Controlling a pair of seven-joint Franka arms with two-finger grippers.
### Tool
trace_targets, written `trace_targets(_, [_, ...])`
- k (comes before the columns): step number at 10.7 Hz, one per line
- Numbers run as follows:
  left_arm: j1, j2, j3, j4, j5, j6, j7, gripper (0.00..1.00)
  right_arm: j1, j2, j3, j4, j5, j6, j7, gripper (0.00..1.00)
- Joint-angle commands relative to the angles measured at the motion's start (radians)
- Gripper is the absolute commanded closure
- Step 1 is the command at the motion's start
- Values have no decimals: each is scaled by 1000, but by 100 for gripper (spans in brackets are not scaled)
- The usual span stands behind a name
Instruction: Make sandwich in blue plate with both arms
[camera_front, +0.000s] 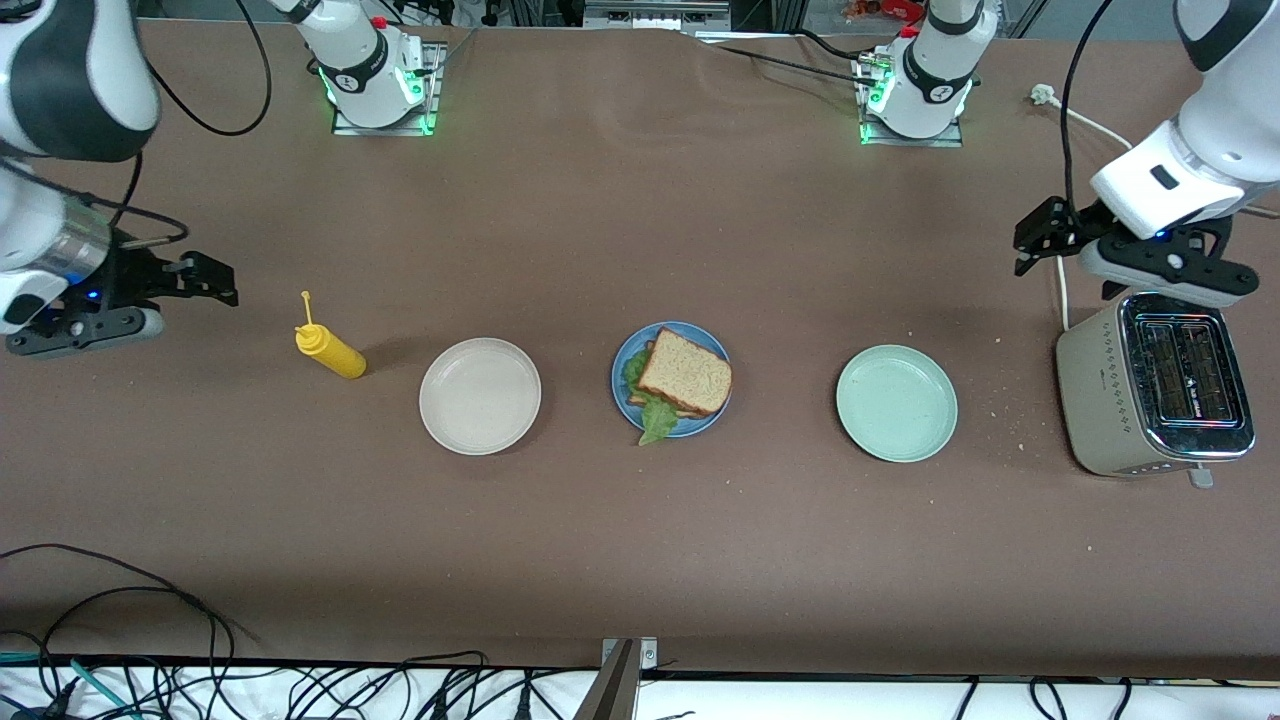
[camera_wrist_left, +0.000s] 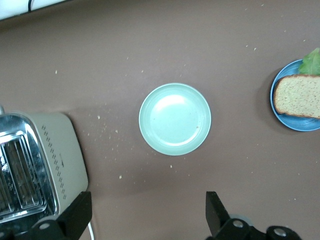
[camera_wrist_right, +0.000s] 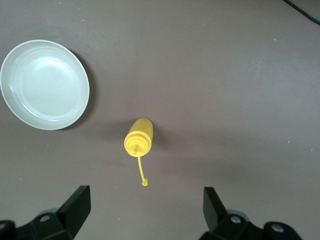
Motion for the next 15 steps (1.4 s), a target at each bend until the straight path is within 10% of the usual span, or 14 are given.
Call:
trace_targets(1, [18,-33,-7,-30,-13,-104,-88,0,-14,-73,59,-81,-43,38,185,0])
trace_targets(15, [5,33,-10,87,-15,-226,-88,0,-20,-106,71,-32,-31,-25,301,0])
